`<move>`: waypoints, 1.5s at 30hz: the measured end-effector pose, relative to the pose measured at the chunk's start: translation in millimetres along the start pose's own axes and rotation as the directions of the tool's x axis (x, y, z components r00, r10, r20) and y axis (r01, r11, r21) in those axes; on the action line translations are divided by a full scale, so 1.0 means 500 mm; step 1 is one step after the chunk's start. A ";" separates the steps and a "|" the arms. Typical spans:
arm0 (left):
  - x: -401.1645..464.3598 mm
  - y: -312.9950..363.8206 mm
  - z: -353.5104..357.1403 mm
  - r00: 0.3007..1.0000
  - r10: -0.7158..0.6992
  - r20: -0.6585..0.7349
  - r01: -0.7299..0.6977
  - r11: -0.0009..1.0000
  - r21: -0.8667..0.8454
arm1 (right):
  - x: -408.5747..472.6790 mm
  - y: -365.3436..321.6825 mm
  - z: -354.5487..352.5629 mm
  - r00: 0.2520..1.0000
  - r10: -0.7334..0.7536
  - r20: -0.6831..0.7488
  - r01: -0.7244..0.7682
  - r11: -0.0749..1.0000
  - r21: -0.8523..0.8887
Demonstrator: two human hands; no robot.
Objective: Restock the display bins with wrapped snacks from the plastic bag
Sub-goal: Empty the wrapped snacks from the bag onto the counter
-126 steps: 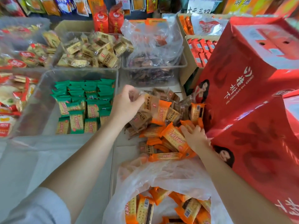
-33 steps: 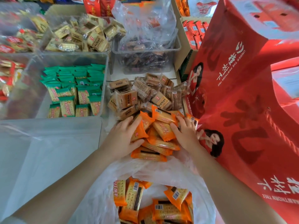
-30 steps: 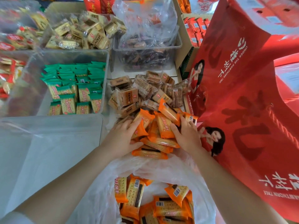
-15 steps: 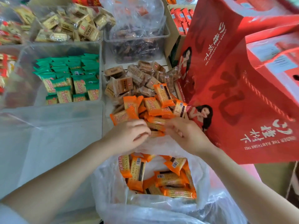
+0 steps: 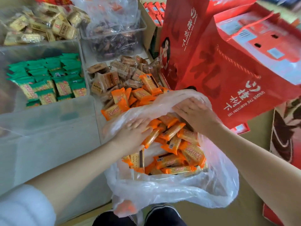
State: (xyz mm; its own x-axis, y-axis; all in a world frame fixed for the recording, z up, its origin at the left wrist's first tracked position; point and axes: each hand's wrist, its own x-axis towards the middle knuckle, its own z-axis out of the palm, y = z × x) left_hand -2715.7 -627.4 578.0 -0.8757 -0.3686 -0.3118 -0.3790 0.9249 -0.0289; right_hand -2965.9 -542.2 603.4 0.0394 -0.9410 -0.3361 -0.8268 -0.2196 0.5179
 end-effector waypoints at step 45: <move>0.060 0.123 0.072 0.807 -0.591 -0.008 0.589 0.804 -0.079 | 0.004 -0.098 0.057 0.875 0.056 -0.480 0.258 0.787 0.561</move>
State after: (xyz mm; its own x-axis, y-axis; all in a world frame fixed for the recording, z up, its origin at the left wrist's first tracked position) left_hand -2754.5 -578.4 532.7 -0.4846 -0.8447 -0.2272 -0.8442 0.5197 -0.1317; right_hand -2941.2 -525.7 554.8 0.2578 -0.9596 0.1127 -0.9551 -0.2708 -0.1206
